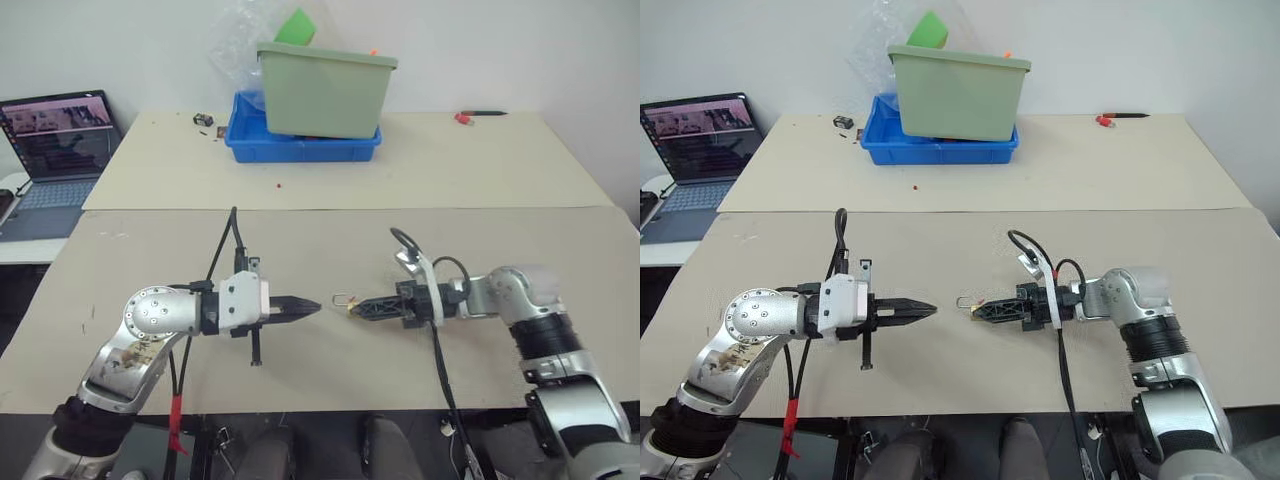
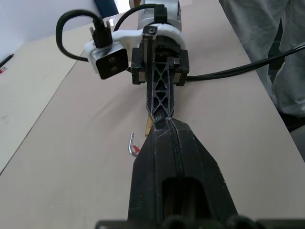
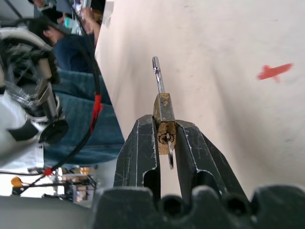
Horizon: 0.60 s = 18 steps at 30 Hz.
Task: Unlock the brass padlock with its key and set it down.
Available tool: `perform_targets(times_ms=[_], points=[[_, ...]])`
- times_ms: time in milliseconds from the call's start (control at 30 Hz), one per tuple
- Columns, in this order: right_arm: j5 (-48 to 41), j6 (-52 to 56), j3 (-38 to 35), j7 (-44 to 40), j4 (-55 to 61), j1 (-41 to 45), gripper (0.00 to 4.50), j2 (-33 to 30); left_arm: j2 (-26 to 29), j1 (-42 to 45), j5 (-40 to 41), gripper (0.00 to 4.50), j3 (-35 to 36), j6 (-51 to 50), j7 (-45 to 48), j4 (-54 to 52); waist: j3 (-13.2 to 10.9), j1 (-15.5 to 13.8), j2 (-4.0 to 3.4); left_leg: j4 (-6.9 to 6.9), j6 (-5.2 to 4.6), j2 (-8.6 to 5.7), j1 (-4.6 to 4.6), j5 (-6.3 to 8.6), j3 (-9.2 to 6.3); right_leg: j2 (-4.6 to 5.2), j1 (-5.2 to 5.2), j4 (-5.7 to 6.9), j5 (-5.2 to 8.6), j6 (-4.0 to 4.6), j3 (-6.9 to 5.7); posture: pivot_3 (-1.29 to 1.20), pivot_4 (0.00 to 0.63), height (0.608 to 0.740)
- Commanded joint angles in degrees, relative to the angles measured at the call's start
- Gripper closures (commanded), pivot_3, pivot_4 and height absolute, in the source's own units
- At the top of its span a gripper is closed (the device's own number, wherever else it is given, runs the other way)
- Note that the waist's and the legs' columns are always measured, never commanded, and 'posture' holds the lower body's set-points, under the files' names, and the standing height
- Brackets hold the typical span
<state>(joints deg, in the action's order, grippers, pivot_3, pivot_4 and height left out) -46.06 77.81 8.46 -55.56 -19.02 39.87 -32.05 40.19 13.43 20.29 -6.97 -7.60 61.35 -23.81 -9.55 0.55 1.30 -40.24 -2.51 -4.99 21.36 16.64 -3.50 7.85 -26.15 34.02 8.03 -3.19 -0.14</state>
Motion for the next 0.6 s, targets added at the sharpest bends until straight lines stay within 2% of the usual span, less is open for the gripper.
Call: perform_targets(times_ms=[33,100,167,200,300,400,467,500,567,600], points=[[3.6,-2.7,1.0,-1.8,-5.0,2.2,4.41,0.4,0.8,0.3,0.0,4.50,1.2,1.4,0.5,-1.0,0.0,0.1,0.00,0.00,0.00,0.00,0.00,0.00,0.00,0.00,0.00,0.00,0.00,-0.01,0.00,0.00,0.150,0.740],[5.9,-3.7,2.5,-2.4,-7.1,2.3,4.41,0.4,0.9,0.2,-0.1,4.50,1.2,1.5,0.5,-1.1,0.0,0.2,0.00,-0.01,0.00,0.00,-0.04,0.00,0.01,0.00,0.03,0.00,-0.01,-0.01,0.01,0.00,0.150,0.740],[7.7,-4.9,3.6,-3.1,-9.1,2.2,3.38,0.2,1.0,0.1,-0.1,4.50,1.3,1.5,0.5,-1.0,0.0,0.2,0.00,0.00,0.00,0.02,-0.19,0.00,0.02,-0.03,0.16,0.00,-0.01,-0.01,0.00,0.00,0.150,0.740],[8.5,-5.4,4.0,-3.7,-9.9,2.3,3.21,0.1,1.0,-0.1,-0.3,4.50,1.2,1.6,0.5,-0.9,0.0,0.1,0.00,0.00,-0.01,0.03,-0.25,0.01,0.02,-0.04,0.24,0.00,0.00,-0.02,0.01,0.00,0.150,0.740],[10.6,-6.8,4.2,-4.3,-12.5,2.6,1.99,0.0,1.0,-0.4,-0.8,4.50,1.2,2.0,0.4,-0.6,0.0,-0.2,0.01,-0.01,-0.03,0.02,-0.29,0.01,0.01,-0.04,0.34,-0.01,0.00,-0.03,0.00,0.00,0.150,0.740],[12.4,-8.3,4.3,-4.0,-13.4,2.9,1.04,0.2,0.8,-0.5,-0.9,4.50,1.1,1.8,0.3,-0.6,0.1,0.1,0.02,-0.02,-0.02,0.02,-0.34,0.01,0.01,-0.04,0.40,-0.02,-0.01,-0.04,0.00,0.00,0.150,0.740],[13.7,-10.1,4.9,-3.6,-13.4,3.0,0.36,0.2,0.7,-0.6,-1.2,4.50,0.9,2.0,0.3,-0.5,0.1,0.1,0.02,0.01,-0.04,0.04,-0.65,0.03,0.00,-0.05,0.75,-0.05,-0.01,-0.04,0.00,0.00,0.150,0.740],[14.1,-11.3,4.7,-3.4,-12.9,3.0,0.07,-0.2,0.6,-0.7,-1.4,4.50,0.8,2.1,0.2,-0.3,0.1,0.2,0.02,0.11,-0.06,0.06,-1.08,0.05,0.00,-0.05,1.17,-0.12,0.02,-0.09,0.00,0.00,0.150,0.740],[16.5,-15.7,6.1,-3.6,-10.2,2.3,0.07,-2.4,0.5,-0.8,-1.5,4.50,0.7,1.8,0.1,0.1,0.1,0.2,0.00,0.23,-0.08,0.15,-1.54,0.06,0.00,-0.08,1.77,-0.34,0.38,-0.64,-0.01,0.00,0.150,0.740],[16.0,-16.2,4.4,-3.7,-8.9,2.4,0.07,-3.2,0.4,-0.9,-1.3,4.50,0.7,1.3,-0.2,0.3,0.1,0.1,0.00,0.26,-0.08,0.23,-1.73,0.06,0.00,-0.16,2.01,-0.46,0.44,-0.74,0.00,0.00,0.150,0.740]])
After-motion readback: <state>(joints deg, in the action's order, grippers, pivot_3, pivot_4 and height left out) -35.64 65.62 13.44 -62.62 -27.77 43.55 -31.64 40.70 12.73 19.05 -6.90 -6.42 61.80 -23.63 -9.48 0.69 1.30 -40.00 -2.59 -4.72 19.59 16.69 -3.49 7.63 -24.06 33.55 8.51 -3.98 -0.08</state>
